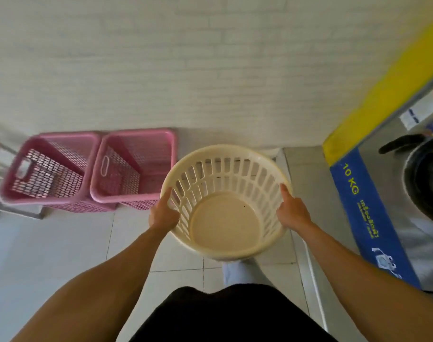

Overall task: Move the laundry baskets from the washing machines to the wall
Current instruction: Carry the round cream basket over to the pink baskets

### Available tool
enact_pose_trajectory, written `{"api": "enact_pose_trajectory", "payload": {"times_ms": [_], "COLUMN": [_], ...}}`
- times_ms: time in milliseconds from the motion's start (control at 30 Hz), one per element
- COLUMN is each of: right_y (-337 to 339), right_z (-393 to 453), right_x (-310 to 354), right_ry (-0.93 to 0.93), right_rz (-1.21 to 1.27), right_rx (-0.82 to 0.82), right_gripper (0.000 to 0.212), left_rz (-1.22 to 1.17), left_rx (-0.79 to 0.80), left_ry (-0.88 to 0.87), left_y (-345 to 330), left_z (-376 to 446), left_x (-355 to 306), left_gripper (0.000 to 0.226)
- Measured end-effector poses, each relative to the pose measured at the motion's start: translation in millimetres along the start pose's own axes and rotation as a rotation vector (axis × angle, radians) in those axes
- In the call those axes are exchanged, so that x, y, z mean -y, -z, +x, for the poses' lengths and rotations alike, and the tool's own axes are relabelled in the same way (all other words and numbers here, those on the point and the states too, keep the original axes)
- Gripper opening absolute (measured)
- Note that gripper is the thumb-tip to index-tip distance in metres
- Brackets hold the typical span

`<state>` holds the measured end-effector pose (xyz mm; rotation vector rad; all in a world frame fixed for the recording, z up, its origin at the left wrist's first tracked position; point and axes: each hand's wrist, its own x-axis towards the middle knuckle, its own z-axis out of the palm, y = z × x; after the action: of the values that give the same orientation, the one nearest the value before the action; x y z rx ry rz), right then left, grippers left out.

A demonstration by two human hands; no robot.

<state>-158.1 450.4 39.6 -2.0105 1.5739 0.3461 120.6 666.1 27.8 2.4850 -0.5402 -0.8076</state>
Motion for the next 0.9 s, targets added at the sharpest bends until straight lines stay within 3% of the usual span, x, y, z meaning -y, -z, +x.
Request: {"api": "enact_pose_trajectory", "payload": {"times_ms": [333,500,833,900], "right_y": [28.9,48.3,-1.8,-26.8], "right_z": [137.0,191.4,324.2,349.3], "right_x": [51.2,62.2,64.7,59.3], "right_ry": [0.054,0.042,0.031,0.039], "right_rz": [-0.089,-0.102,-0.238,-0.295], "right_rx": [0.236,0.301,0.328,0.32], "right_gripper": [0.073,0.072,0.072,0.071], "left_rz": [0.003,-0.013,-0.109,-0.091], "left_rx": [0.022,0.018,0.476,0.491], "left_ry": [0.18,0.134,0.19,0.192], "left_y": [-20.0,-40.1,-92.9,-112.4], "left_z": [106.5,154.9,280.1,302.3], "left_x": [-38.5,-57.5,-28.5,-14.0], "left_gripper": [0.079,0.079,0.117,0.119]}}
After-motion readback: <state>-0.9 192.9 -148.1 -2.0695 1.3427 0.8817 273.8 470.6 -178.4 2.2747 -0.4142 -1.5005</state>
